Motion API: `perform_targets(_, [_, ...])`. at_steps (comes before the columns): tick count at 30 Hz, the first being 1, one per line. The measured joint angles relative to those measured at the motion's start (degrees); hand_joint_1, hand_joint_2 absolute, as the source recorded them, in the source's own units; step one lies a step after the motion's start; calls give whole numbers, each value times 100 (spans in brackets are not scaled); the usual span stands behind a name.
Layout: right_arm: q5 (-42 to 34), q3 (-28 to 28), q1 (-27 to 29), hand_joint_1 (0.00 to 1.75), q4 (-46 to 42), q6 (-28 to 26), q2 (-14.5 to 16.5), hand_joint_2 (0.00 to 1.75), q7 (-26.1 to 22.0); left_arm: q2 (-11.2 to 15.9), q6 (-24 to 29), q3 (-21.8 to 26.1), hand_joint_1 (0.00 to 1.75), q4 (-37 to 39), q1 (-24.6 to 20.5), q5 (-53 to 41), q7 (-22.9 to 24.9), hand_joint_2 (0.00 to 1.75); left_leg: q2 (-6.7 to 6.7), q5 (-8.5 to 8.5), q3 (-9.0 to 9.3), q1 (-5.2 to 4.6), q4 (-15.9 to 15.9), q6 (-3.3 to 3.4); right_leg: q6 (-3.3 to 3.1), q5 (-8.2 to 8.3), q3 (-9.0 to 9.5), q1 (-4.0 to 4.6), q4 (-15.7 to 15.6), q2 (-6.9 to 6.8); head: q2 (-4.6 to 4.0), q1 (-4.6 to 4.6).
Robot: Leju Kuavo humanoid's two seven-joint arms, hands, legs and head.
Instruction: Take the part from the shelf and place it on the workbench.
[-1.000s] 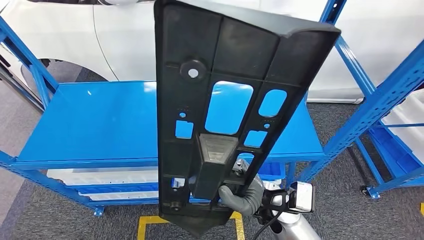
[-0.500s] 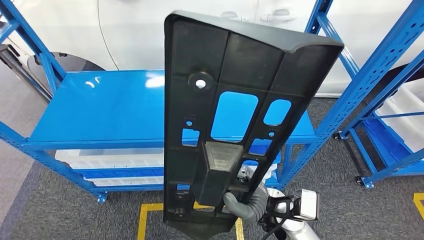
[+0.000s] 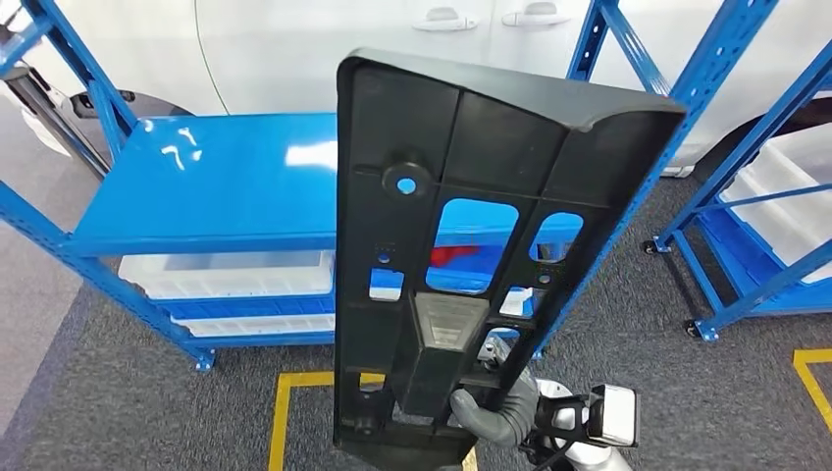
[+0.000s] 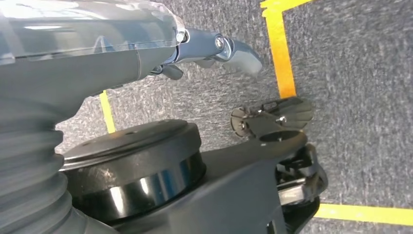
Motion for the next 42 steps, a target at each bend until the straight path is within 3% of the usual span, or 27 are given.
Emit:
perform_targets(2, [32,-35,84,175,-58,56,1,175,1,-1,-11,-3,0,0,21,-17,14,175,-11,-209,-97,20,139,-69,-101,132,-132,-9,-13,-18,0,-1])
perform_targets(5, [36,-64,167,175,-126,72,2,175,0,-2,-19,-5,0,0,36,-23,24,175,-14,-1073,-343,41,1070,-143,-166,370,-417,-1,-11,-28,0,-1])
perform_targets(6, [36,-74,188,175,-135,72,2,175,0,-2,-19,-6,0,0,36,-24,24,175,-14,-1218,-381,44,1414,-153,-167,444,-514,8,-7,-31,0,0])
perform_targets(8, [37,-90,223,175,-138,72,2,175,1,-2,-19,-7,0,0,36,-24,25,175,-15,-1105,-229,43,1666,-138,-162,587,-702,30,0,-38,0,0])
perform_targets(9, [37,-95,233,175,-140,72,2,175,1,-2,-19,-7,0,0,34,-24,26,175,-17,-940,-7,37,1481,-107,-157,653,-784,41,0,-38,0,0])
perform_targets(10, [37,-102,239,175,-148,72,2,175,1,-2,-19,-8,0,0,27,-24,27,175,-20,-824,308,25,1127,-58,-151,720,-852,50,1,-37,0,-1])
perform_targets(12, [37,-120,249,175,-179,76,2,175,0,0,-19,-9,0,-3,-3,-25,28,175,-20,-894,986,-15,207,37,-113,846,-932,66,-7,-35,0,-1])
perform_targets(14, [40,-140,259,175,-210,147,6,175,-1,-1,-16,-10,0,-5,-22,-25,29,175,-19,-1003,1275,-58,-288,90,-46,971,-936,49,-52,-47,0,-1])
perform_targets(16, [44,-175,288,175,-227,323,18,175,0,-5,-7,-10,0,-5,-20,-13,35,175,-7,-858,1208,-60,-362,142,25,1044,-947,27,-103,-47,0,-1])
perform_targets(17, [42,-198,306,175,-233,426,27,175,0,-7,2,-10,0,-5,-21,4,37,175,6,-770,1152,-49,-399,179,54,930,-986,24,-40,-42,0,-1])
perform_targets(18, [40,-223,321,175,-233,518,34,175,1,-9,9,-9,0,-6,-20,28,36,175,19,-672,1077,-34,-429,211,81,694,-1050,21,133,-36,0,0])
perform_targets(20, [25,-272,323,175,-214,650,53,175,2,-14,31,-6,0,-5,-18,90,13,175,32,-506,879,-30,-422,244,127,57,-1224,3,806,-32,0,0])
perform_targets(21, [18,-292,307,175,-190,689,66,175,3,-16,43,-3,0,-5,-12,123,-8,175,34,-431,763,-31,-397,238,151,-129,-1292,-5,1187,-33,0,0])
perform_targets(22, [11,-307,275,175,-153,713,80,175,4,-17,55,1,0,-4,-7,153,-32,175,38,-361,643,-30,-366,229,170,-164,-1310,-13,1468,-34,0,0])
perform_targets(23, [7,-314,222,175,-104,719,93,175,5,-17,65,5,0,-4,-3,180,-51,175,45,-297,515,-26,-324,216,187,-67,-1247,-23,1587,-34,0,0])
perform_targets(25, [-12,-312,66,175,6,681,114,175,8,-21,75,12,0,-5,-4,212,-69,175,54,-192,262,-13,-207,176,212,225,-806,-50,1198,-35,0,0])
perform_targets(27, [-44,-308,-103,175,89,634,134,175,10,-26,80,15,0,-6,-8,221,-75,175,52,-113,63,-10,-85,119,190,162,-228,-38,405,-29,0,-1])
perform_targets(28, [-61,-307,-167,175,118,619,143,175,9,-27,81,16,0,-7,-8,221,-77,175,48,-72,11,-11,-48,89,156,65,-65,-21,132,-24,0,-1])
perform_targets(29, [-80,-305,-218,175,147,596,150,175,10,-29,81,17,0,-7,-4,221,-76,175,45,-21,-23,-8,-39,58,113,2,-11,4,0,-20,0,-1])
perform_targets(31, [-142,-290,-286,175,205,514,154,175,22,-30,77,19,0,-7,9,212,-53,175,30,48,-69,4,-48,-5,17,91,-88,0,-44,-31,0,-1])
perform_targets(33, [-232,-266,-361,175,259,411,153,175,31,-29,71,19,0,-7,22,193,-10,175,9,-223,-193,17,169,-61,-72,236,-213,-24,-74,-51,0,-1])
perform_targets(35, [-313,-253,-415,175,301,327,152,175,25,-28,66,19,0,-7,24,174,23,175,-1,-786,-387,40,827,-107,-107,362,-363,-28,-78,-60,0,-1])
perform_targets(36, [-334,-250,-422,175,321,287,152,175,21,-28,65,19,0,-7,24,167,31,175,-1,-982,-464,52,1215,-130,-103,411,-438,-27,-75,-62,0,-2])
perform_targets(37, [-338,-246,-418,175,337,257,152,175,20,-28,69,19,0,-7,23,164,32,175,0,-1055,-492,63,1507,-148,-95,454,-506,-27,-70,-68,0,-2])
perform_targets(39, [-320,-236,-396,175,357,216,153,175,19,-28,89,20,0,-7,22,162,27,175,1,-846,-276,84,1511,-165,-65,530,-615,-36,-63,-76,0,-2])
perform_targets(40, [-309,-232,-384,175,360,208,153,175,18,-28,99,20,0,-7,17,160,24,175,-11,-686,-25,93,1195,-166,-41,565,-651,-44,-59,-69,0,-2])
perform_targets(42, [-300,-229,-372,175,360,204,152,175,15,-30,99,19,0,-7,1,150,17,175,-181,-609,556,114,348,-147,28,631,-715,-54,-54,-32,0,-1])
